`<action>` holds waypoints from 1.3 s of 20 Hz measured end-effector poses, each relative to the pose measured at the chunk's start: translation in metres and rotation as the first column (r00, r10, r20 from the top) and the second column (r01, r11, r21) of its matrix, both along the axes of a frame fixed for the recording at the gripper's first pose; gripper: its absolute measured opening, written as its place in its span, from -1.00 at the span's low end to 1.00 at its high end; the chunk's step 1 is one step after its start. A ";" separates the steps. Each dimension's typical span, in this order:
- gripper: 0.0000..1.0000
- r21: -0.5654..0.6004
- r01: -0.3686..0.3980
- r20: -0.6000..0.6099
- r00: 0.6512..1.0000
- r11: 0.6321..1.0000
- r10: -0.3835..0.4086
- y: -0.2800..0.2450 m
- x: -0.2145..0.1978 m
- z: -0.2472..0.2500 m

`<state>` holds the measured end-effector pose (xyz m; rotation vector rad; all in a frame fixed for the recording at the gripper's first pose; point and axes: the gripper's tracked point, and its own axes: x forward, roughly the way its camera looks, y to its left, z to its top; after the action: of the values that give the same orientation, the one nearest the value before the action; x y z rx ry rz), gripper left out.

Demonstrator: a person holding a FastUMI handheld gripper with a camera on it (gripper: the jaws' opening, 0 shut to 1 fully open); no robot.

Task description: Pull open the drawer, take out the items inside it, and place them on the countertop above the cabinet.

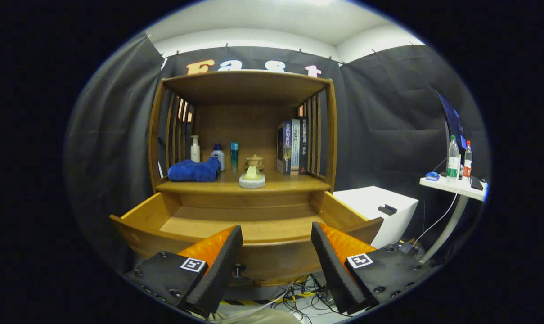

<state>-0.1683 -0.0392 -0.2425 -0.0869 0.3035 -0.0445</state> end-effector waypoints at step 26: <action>0.90 0.006 -0.057 -0.097 0.994 0.998 0.058 0.018 0.043 -0.058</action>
<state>-0.1251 -0.0209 -0.3005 -0.0947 0.3985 0.0175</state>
